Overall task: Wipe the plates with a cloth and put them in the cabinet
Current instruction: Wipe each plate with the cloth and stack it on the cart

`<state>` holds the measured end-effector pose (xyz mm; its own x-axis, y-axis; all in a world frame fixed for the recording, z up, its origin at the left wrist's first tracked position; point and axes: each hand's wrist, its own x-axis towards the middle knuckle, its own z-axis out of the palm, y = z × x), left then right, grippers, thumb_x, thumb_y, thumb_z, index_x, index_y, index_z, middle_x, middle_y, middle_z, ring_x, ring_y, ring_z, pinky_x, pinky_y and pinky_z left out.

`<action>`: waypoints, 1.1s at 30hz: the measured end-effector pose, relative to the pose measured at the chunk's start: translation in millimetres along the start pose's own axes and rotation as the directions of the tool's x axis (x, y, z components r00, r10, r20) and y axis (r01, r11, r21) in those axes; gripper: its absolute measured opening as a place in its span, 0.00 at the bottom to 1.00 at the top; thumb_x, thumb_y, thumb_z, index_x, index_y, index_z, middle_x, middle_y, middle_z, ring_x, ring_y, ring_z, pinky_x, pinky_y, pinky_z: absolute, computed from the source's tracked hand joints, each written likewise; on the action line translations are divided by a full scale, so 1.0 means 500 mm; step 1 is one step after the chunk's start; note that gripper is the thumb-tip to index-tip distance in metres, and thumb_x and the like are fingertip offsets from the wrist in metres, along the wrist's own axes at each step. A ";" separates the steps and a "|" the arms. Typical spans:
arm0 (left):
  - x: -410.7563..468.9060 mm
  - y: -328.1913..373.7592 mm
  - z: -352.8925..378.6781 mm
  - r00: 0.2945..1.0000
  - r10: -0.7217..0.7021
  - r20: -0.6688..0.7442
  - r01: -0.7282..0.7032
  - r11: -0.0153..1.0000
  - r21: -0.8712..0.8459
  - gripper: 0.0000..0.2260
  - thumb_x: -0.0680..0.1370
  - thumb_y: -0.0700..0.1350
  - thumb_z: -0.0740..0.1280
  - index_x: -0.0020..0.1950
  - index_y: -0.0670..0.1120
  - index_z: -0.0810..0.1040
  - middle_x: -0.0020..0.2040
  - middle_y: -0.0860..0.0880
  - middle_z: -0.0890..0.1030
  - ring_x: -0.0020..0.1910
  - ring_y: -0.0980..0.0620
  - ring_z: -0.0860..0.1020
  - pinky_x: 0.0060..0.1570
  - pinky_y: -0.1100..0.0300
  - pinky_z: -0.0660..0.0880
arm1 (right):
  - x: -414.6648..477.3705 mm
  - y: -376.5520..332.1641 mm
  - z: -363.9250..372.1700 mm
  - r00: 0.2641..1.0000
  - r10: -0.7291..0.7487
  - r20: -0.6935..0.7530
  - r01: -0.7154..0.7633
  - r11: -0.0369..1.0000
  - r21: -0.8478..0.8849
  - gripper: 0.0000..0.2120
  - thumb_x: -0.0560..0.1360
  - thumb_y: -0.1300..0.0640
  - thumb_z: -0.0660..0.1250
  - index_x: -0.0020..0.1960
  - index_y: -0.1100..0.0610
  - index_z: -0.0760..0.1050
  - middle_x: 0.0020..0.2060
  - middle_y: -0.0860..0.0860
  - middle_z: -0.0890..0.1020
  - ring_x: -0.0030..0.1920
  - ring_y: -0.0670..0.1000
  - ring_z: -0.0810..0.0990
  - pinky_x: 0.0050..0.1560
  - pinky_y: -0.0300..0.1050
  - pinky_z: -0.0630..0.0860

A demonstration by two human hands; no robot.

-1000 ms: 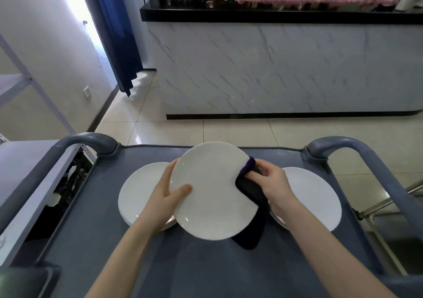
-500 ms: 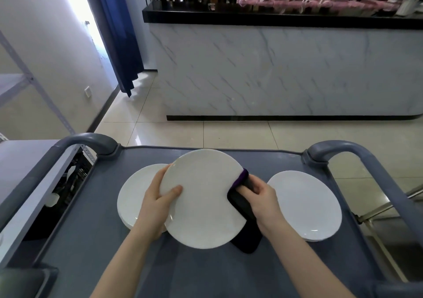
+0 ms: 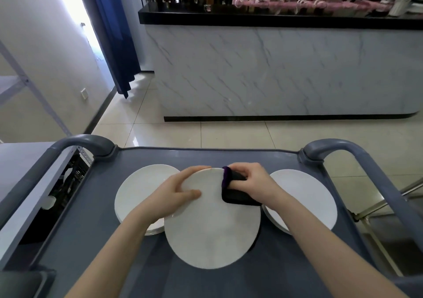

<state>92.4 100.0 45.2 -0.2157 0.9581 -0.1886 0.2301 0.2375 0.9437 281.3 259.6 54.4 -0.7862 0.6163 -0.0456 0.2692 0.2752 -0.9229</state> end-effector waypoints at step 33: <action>-0.056 -0.005 0.026 0.958 0.098 -0.269 -0.100 0.995 0.008 0.12 0.82 0.51 0.66 0.62 0.66 0.76 0.56 0.62 0.82 0.55 0.62 0.80 0.49 0.67 0.75 | 0.018 -0.039 0.002 1.000 -0.019 -0.011 0.018 0.999 -0.029 0.09 0.71 0.61 0.75 0.51 0.54 0.84 0.46 0.49 0.86 0.52 0.49 0.83 0.55 0.44 0.78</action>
<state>110.0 74.5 44.4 -0.4396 0.8981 -0.0149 0.2584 0.1423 0.9555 268.4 259.0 71.6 -0.7852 0.6188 -0.0242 0.2706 0.3077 -0.9122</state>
